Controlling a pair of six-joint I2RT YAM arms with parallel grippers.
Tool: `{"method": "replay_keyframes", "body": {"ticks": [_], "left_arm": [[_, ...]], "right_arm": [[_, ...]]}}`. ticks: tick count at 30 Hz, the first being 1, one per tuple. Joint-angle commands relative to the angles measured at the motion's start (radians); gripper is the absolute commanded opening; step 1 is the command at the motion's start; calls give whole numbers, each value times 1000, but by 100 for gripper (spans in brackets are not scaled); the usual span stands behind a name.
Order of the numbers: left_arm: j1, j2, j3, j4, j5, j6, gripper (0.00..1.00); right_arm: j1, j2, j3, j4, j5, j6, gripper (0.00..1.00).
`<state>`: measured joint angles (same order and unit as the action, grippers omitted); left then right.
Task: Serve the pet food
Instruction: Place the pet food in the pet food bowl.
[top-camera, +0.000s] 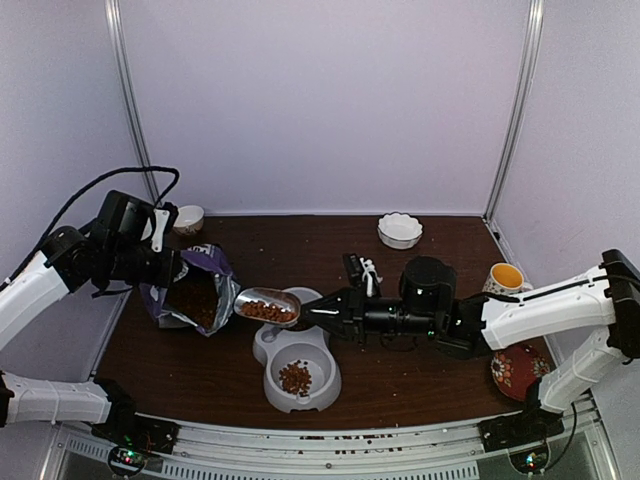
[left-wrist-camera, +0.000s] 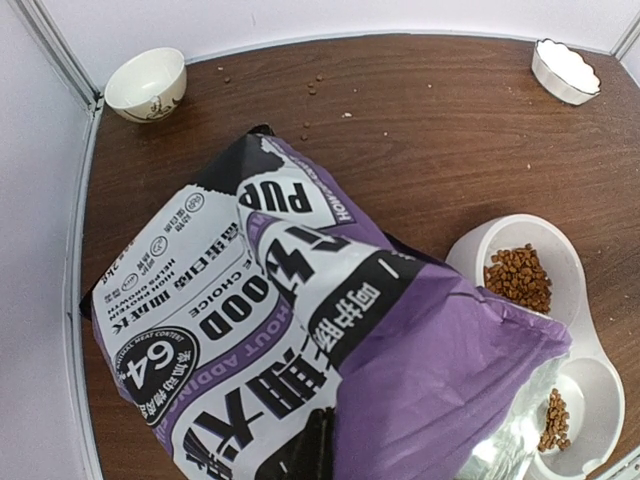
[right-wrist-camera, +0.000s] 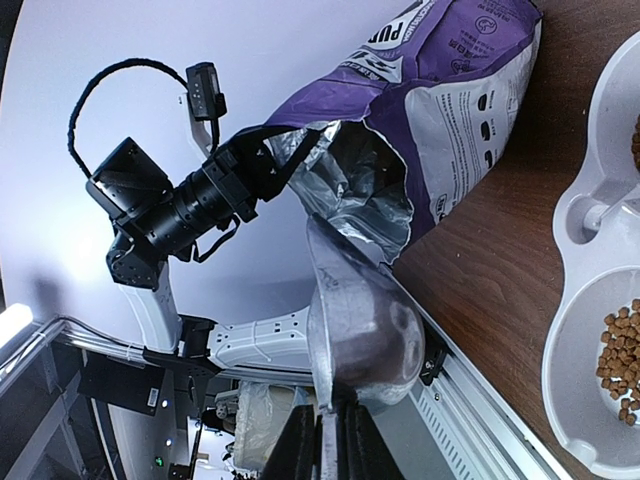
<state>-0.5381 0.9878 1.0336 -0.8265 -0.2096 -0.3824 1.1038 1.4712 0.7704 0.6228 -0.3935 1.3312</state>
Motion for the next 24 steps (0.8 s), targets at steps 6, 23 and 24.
{"method": "replay_keyframes", "body": {"ticks": [6,23,24], "left_arm": [[29,-18,-13,56,-58,12,0],[33,-21,-16,56,-59,13,0],[33,-21,-15,56,-57,12,0]], "right_arm": [[-8,-87,-51,-9,-13,-24,0],[-38,-224,-146,-110,3,-54,0],[-41,-231,-149,-116,4,-56,0]]}}
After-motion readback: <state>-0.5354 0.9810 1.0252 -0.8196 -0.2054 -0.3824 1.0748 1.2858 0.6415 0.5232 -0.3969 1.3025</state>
